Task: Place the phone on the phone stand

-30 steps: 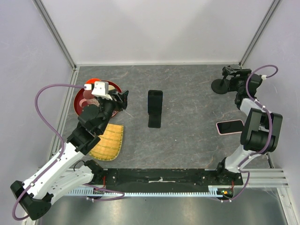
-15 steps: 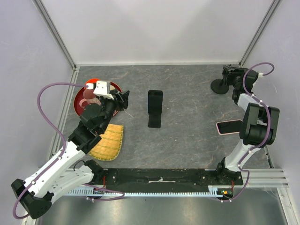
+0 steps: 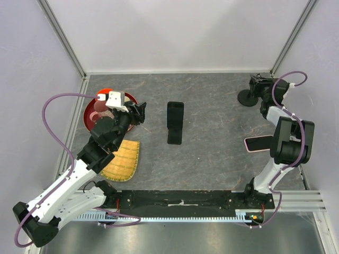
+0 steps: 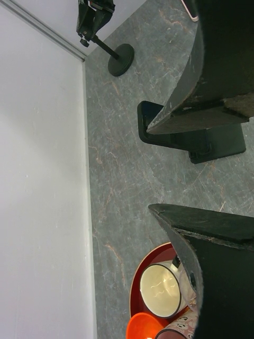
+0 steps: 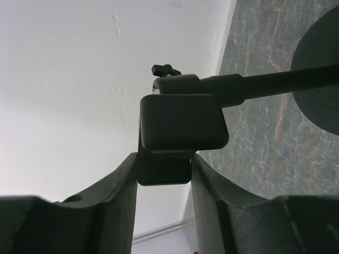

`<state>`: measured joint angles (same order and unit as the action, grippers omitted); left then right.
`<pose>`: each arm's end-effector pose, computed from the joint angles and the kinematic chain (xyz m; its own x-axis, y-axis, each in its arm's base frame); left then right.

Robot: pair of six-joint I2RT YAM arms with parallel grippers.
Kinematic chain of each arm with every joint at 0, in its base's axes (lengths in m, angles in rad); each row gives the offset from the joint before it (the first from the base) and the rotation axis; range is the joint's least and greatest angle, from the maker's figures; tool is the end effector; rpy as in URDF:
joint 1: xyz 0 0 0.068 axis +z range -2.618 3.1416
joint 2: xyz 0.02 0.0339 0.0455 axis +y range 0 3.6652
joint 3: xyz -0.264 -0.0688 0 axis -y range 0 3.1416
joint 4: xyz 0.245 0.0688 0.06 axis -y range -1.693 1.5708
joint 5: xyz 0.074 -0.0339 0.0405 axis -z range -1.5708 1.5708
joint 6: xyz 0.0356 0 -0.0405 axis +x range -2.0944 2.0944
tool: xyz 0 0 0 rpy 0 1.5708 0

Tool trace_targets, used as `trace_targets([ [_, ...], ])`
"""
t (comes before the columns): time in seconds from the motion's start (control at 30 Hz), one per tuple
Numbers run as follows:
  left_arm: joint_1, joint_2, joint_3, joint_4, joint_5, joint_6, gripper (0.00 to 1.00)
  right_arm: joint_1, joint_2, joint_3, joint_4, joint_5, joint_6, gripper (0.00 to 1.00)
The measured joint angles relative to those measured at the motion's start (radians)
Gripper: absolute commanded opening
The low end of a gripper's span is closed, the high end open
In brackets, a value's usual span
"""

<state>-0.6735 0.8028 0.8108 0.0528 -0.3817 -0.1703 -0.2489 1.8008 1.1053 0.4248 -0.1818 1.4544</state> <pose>0.1552 -0.1069 0.3719 -0.0020 -0.1996 -0.9799 0.2921 0.9370 -0.1915 0.4007 -0.0952 0.2305 0.0428 0.9970 -0.0639 0.2659 0.0503 0.9627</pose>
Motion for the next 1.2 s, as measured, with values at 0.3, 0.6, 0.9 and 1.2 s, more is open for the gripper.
trace_targets([
  [0.3, 0.0, -0.005, 0.001, -0.003, 0.002, -0.001, 0.61, 0.097, -0.274, -0.263, -0.037, 0.098, -0.005, 0.0],
  [0.6, 0.0, -0.023, 0.002, -0.003, 0.026, -0.017, 0.6, 0.401, -0.677, -0.572, -0.12, 0.287, 0.014, 0.0],
  [0.9, 0.0, -0.023, 0.002, -0.003, 0.044, -0.027, 0.6, 0.789, -0.821, -0.692, -0.117, 0.665, 0.093, 0.0],
  [1.2, 0.0, -0.023, 0.002, -0.003, 0.044, -0.03, 0.6, 1.001, -0.727, -0.692, -0.029, 0.946, 0.15, 0.02],
])
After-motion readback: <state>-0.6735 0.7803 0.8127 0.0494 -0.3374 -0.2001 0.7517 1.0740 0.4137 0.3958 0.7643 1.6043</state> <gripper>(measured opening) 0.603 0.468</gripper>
